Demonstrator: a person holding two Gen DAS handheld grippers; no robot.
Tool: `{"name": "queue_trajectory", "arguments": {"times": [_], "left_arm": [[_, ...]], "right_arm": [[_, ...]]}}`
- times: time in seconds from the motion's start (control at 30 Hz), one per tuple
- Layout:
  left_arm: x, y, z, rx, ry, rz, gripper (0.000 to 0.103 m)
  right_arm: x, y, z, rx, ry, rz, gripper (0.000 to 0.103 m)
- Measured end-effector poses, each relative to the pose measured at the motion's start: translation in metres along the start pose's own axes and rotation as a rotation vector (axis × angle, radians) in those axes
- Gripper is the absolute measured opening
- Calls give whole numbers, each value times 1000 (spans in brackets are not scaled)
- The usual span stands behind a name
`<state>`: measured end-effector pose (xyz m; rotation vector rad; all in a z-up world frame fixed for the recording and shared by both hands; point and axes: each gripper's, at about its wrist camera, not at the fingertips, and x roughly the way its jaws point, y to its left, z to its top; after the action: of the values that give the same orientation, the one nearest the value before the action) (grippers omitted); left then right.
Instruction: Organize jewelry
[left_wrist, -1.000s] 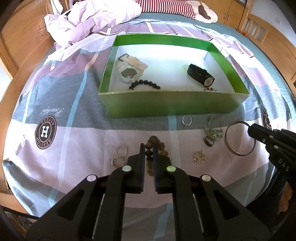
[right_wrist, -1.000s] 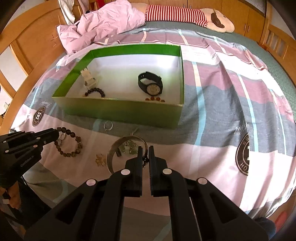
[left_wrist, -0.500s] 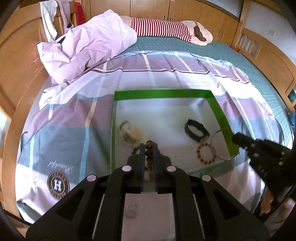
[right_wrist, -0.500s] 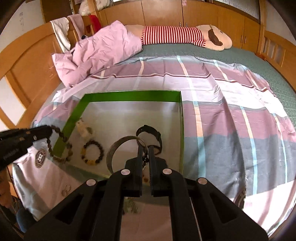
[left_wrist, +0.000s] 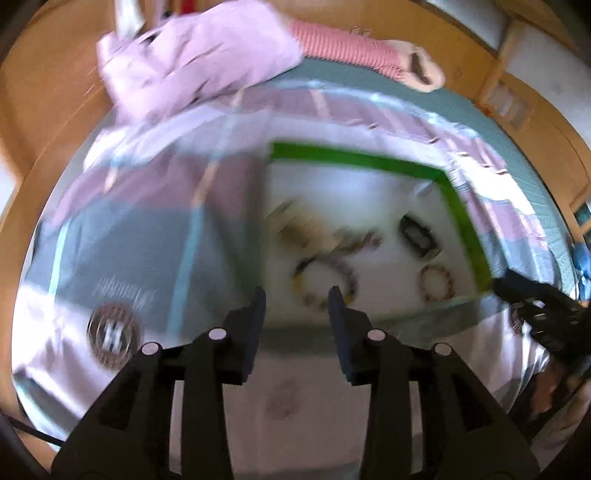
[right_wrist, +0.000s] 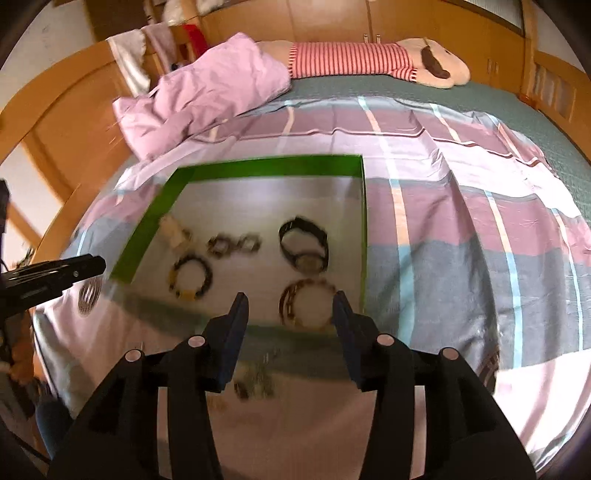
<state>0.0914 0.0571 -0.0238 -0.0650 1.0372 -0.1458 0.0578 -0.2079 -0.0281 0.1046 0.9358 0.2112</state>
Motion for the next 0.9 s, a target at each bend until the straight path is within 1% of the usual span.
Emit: {"name": "queue_trajectory", "arguments": {"times": [0.07,0.1,0.13,0.17,0.27,0.4,0.47,0.5,0.53,0.57,0.67,0.77,0.83,0.9], "left_arm": [[8,16,-23,-35,41,44,35],[16,23,-39,-52,77,65,35],[20,25,-48,-61,97,66,35],[26,26,-61,-72,126,59,35],[35,17,-82,-61,161,39,37],[37,1,-89,-23,169,21,42],[37,-4,-89,-10,168,18,43],[37,-7,-89,-8,167,14,45],[37,-8,-89,-7,166,14,46],[37,-9,-89,-6,165,17,47],[36,-9,-90,-8,166,20,47],[34,-12,-87,0,162,9,47],[33,-24,-88,27,158,-12,48],[33,-42,-89,70,158,-34,51]], "right_arm": [[2,0,-15,-15,32,5,47],[7,0,-23,-23,55,5,47],[13,0,-29,-27,74,-3,46],[24,-1,-38,-22,115,-23,46],[43,2,-49,-3,172,-5,46],[61,22,-53,-57,199,-17,46],[71,30,-55,-81,220,-5,46],[74,33,-58,-88,232,-3,37],[75,36,-59,-96,238,-5,26],[75,39,-62,-113,245,-6,19],[66,42,-66,-143,258,36,16],[55,35,-71,-139,242,19,16],[48,26,-73,-110,234,26,16],[43,18,-74,-91,225,15,16]]}}
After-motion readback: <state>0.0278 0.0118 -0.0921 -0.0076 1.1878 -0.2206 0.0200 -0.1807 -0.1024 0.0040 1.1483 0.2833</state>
